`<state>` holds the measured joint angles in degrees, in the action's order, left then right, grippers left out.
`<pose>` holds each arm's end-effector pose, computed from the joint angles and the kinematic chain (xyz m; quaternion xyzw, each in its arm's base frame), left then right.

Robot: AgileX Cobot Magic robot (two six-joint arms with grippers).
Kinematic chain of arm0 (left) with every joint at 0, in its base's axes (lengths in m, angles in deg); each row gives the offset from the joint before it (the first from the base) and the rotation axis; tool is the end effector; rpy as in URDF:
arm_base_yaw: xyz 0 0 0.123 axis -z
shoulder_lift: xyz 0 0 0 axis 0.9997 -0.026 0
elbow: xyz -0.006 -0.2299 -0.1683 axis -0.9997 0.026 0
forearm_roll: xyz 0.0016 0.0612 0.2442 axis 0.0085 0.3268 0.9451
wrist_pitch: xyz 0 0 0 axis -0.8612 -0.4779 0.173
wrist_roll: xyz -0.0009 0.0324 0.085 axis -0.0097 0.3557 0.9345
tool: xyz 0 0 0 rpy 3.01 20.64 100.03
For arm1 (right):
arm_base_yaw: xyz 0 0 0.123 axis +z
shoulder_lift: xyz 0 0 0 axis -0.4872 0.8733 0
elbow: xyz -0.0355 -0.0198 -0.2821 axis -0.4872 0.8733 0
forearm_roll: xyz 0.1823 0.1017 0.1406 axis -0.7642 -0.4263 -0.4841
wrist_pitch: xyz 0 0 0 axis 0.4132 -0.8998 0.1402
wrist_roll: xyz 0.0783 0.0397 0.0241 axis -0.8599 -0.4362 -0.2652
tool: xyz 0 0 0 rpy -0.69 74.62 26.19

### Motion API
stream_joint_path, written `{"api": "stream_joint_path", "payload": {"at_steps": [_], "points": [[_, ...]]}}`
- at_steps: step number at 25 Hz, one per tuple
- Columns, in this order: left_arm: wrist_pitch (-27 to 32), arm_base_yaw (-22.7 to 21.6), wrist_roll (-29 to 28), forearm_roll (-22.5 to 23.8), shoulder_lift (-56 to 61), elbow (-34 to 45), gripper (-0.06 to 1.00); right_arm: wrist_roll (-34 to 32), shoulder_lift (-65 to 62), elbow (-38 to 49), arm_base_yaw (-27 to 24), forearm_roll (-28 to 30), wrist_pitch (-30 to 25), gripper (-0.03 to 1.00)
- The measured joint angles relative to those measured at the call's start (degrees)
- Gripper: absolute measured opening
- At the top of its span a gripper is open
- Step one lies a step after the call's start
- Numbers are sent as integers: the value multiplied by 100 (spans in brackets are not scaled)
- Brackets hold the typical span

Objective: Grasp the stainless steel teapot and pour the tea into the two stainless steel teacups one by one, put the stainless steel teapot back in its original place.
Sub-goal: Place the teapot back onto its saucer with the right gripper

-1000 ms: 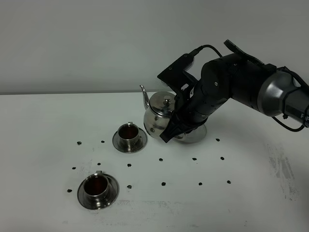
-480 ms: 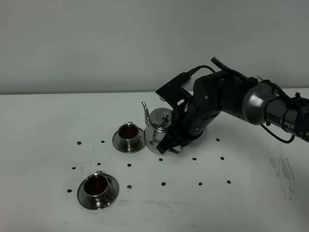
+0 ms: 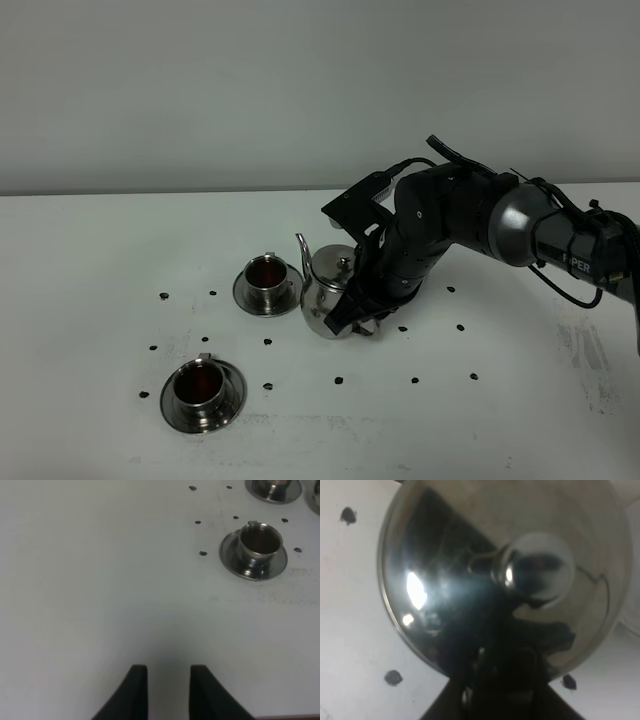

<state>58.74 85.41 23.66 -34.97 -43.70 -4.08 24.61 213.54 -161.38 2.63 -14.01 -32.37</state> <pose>-0.0003 -0.0042 0.2646 -0.0040 0.8635 -0.0017 0.5043 0.3890 0.2475 0.1721 -0.3805 0.9066 0.0586 0.1731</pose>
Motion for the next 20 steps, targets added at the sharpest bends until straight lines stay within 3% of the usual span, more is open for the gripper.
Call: {"api": "stream_joint_path", "payload": {"at_steps": [8,12,20], "points": [[0,0,0,0,0,0,24,-74,-524,-6,-81,170,-95,19],[0,0,0,0,0,0,24,-261,-618,-43,-395,320,-95,19],[0,0,0,0,0,0,24,-598,-582,-77,-844,479,362,19]]}}
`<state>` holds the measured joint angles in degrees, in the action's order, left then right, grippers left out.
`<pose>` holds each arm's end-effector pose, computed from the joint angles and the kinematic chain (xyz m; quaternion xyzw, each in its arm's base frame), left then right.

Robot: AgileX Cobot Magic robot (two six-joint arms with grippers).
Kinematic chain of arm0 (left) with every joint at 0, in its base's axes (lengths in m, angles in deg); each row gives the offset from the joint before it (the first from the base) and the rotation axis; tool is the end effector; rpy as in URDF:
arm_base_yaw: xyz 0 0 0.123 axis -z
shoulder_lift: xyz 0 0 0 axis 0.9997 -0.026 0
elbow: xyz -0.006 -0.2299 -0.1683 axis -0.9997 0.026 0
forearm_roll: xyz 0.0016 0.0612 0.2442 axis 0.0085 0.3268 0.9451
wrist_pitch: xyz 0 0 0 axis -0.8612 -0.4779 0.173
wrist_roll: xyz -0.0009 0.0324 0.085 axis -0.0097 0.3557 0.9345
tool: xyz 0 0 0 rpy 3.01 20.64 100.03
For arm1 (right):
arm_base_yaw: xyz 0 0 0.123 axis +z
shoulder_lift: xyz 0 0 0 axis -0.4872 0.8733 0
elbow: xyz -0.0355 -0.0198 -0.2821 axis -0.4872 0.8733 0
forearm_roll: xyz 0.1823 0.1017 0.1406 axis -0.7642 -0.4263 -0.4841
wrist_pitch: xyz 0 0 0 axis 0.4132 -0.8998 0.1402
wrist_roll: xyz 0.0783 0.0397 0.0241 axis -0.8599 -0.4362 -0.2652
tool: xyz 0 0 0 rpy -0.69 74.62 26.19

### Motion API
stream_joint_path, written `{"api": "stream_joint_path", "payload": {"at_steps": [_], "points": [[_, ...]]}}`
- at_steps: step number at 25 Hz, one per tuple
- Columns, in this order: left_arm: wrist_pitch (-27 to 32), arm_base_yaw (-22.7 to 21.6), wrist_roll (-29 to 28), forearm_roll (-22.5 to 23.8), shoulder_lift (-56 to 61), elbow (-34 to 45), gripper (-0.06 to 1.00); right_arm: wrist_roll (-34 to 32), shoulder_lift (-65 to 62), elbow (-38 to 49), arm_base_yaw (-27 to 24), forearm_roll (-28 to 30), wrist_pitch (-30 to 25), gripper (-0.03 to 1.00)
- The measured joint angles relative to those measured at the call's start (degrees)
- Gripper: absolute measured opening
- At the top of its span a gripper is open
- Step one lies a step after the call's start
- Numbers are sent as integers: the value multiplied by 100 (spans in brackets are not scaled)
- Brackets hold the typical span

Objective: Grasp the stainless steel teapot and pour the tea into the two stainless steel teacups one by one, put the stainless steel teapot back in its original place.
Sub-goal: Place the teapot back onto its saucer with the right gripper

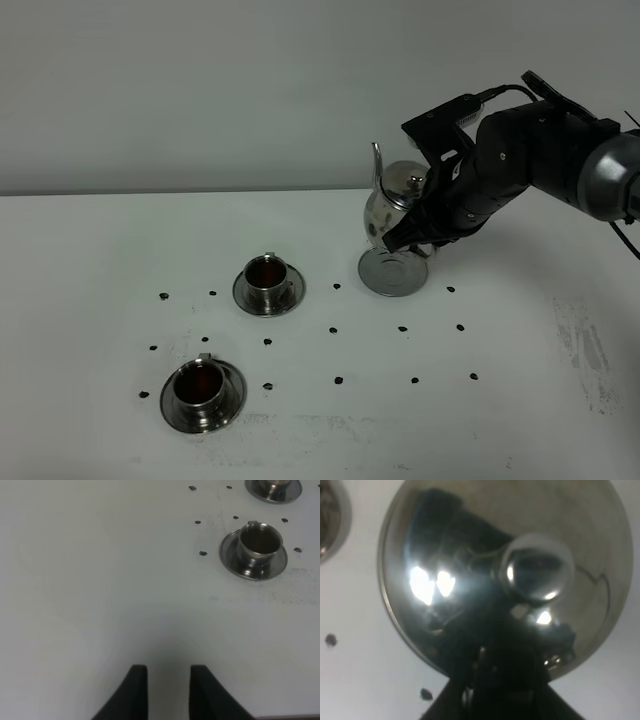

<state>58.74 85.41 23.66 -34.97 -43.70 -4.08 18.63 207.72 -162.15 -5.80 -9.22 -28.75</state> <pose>-0.0003 -0.0042 0.2646 -0.0040 0.8635 -0.0017 0.5043 0.4227 0.1825 0.2250 -0.2803 0.9222 0.0300 0.2647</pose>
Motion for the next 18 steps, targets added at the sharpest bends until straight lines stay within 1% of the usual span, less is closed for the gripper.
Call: {"api": "stream_joint_path", "payload": {"at_steps": [4,9,18], "points": [[0,0,0,0,0,0,24,-67,253,-267,-8,0,-77,19],[0,0,0,0,0,0,24,-139,675,-768,-8,0,-425,19],[0,0,0,0,0,0,24,-157,935,-807,-12,0,-580,19]]}}
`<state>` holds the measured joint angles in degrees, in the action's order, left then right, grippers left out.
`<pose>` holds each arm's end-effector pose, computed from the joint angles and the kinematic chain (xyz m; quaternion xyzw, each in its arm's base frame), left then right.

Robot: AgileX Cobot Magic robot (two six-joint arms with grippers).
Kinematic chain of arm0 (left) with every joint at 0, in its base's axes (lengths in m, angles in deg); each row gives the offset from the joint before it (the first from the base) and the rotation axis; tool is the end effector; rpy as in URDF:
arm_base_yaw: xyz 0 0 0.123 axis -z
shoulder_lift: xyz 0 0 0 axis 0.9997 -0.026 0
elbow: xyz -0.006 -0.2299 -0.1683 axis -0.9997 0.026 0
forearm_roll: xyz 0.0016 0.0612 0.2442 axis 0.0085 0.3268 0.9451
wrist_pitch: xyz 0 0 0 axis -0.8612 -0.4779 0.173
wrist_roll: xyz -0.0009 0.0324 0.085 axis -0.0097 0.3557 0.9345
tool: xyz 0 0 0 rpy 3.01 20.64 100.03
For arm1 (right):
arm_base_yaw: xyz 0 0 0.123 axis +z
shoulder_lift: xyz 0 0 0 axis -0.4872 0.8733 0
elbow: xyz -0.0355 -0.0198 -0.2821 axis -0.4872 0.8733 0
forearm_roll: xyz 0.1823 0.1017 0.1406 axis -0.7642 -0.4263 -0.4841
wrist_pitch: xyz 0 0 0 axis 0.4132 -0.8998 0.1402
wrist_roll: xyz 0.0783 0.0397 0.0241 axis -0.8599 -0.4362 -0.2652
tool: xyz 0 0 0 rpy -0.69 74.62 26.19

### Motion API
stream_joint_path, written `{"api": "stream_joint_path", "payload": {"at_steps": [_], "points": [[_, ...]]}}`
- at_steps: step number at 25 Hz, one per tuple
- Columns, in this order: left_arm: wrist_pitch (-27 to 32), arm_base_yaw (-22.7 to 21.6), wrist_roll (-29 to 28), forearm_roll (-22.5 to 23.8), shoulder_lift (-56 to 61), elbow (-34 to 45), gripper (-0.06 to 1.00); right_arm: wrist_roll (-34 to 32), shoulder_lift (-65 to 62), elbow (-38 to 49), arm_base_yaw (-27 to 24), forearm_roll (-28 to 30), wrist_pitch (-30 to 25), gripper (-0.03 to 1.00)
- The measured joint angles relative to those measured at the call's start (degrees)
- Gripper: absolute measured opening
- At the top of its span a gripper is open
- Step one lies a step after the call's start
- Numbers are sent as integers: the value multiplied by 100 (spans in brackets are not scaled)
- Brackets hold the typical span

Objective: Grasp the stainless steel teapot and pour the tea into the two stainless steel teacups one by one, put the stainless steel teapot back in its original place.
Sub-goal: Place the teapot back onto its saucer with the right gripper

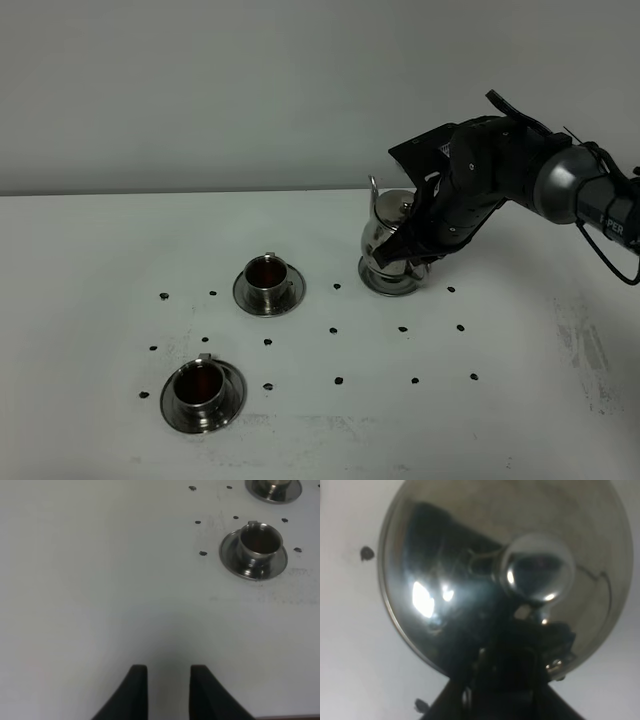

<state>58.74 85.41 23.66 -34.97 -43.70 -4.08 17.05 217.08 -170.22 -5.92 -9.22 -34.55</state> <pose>-0.0003 -0.0042 0.2646 -0.0040 0.8635 -0.0017 0.5043 0.4453 0.1912 0.1841 -0.2707 0.9403 0.0259 0.2047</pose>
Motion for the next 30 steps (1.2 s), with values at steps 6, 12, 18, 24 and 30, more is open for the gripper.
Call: {"api": "stream_joint_path", "payload": {"at_steps": [6,12,18,24,30], "points": [[0,0,0,0,0,0,24,0,91,0,0,136,56,19],[0,0,0,0,0,0,24,-115,175,-19,-7,220,113,19],[0,0,0,0,0,0,24,-193,220,-30,-18,316,125,19],[0,0,0,0,0,0,24,-217,220,-39,-18,335,147,19],[0,0,0,0,0,0,24,-216,220,-37,-23,341,138,19]]}}
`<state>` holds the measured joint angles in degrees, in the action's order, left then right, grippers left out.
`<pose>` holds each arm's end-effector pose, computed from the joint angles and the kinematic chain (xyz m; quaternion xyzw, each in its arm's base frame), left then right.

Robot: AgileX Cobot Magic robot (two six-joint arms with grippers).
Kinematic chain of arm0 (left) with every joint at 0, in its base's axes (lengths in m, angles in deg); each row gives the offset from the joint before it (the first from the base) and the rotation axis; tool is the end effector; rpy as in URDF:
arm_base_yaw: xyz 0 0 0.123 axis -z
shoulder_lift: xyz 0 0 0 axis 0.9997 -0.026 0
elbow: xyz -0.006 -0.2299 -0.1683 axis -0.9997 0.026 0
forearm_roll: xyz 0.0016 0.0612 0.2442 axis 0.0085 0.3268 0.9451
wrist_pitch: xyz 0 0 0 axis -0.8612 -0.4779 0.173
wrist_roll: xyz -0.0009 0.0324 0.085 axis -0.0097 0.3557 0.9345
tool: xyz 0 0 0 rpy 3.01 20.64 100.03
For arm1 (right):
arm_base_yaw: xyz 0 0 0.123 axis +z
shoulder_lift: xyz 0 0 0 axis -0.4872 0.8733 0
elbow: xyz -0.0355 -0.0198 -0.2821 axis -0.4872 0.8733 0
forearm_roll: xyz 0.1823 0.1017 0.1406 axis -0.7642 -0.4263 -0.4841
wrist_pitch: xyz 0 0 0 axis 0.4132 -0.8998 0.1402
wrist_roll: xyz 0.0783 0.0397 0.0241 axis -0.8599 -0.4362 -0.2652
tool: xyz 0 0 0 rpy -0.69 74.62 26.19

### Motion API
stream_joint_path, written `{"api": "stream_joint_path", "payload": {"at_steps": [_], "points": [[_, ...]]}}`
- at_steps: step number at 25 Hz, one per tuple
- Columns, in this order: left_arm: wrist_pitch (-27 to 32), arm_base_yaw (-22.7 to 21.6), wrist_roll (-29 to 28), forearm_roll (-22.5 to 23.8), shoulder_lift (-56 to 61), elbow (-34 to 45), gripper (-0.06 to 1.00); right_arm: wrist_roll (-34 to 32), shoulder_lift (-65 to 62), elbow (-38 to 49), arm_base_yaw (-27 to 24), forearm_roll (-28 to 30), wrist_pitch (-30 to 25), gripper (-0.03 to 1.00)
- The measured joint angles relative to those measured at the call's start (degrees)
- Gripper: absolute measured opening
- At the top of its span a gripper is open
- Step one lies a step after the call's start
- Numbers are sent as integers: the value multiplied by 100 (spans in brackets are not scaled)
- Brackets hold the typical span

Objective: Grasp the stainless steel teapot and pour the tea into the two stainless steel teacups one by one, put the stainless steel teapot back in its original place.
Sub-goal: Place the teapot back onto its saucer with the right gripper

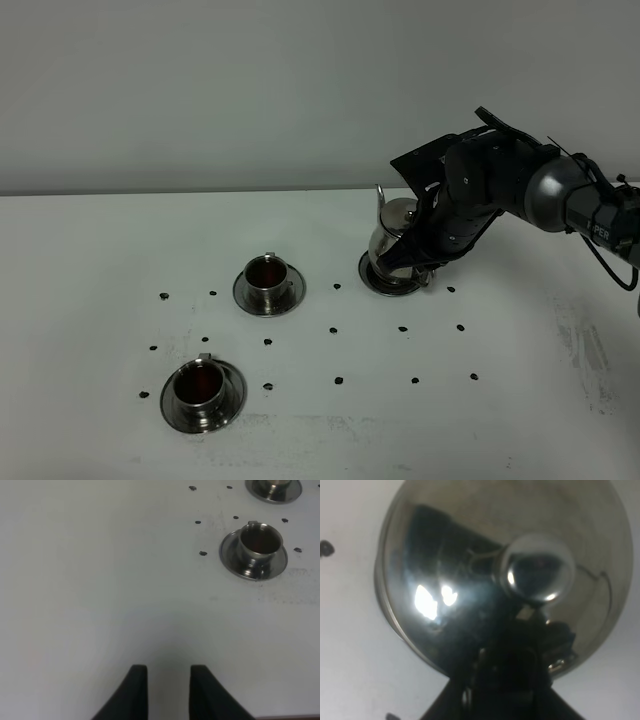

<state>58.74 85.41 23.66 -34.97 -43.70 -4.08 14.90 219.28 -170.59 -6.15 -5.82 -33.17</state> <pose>-0.0003 -0.0042 0.2646 -0.0040 0.8635 -0.0017 0.5043 0.4522 0.1877 0.1682 -0.2661 0.9421 0.0037 0.2039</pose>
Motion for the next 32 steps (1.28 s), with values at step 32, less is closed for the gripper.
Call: {"api": "stream_joint_path", "payload": {"at_steps": [32], "points": [[0,0,0,0,0,0,24,-16,0,0,25,-29,-15,20]]}}
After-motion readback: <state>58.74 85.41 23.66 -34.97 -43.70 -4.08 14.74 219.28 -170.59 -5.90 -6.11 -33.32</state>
